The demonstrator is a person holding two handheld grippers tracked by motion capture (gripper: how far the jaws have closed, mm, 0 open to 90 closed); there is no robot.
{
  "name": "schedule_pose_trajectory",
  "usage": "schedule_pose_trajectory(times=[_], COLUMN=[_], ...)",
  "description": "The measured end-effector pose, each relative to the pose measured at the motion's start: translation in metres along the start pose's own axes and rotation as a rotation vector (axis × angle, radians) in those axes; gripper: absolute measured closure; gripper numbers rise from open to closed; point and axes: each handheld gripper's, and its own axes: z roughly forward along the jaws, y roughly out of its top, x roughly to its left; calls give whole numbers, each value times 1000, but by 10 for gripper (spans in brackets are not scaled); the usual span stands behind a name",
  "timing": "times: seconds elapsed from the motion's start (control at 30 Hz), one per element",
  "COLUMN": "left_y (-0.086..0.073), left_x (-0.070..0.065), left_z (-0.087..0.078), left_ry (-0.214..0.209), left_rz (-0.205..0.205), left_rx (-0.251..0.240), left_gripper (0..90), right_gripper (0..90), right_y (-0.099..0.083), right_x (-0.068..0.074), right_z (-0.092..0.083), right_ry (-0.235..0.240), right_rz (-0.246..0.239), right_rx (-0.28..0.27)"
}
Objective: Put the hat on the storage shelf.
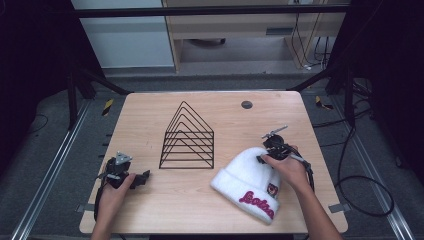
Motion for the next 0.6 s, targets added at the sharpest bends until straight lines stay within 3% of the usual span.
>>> schedule_pose_trajectory(times=[0.6], left_y=[0], left_x=[0], left_z=[0], left_ry=[0], left_rz=[1], left_rx=[1], left_gripper=[0], right_gripper=[799], right_y=[2], right_x=[4], right_z=[0], right_ry=[16], right_rz=[-48], right_rx=[32])
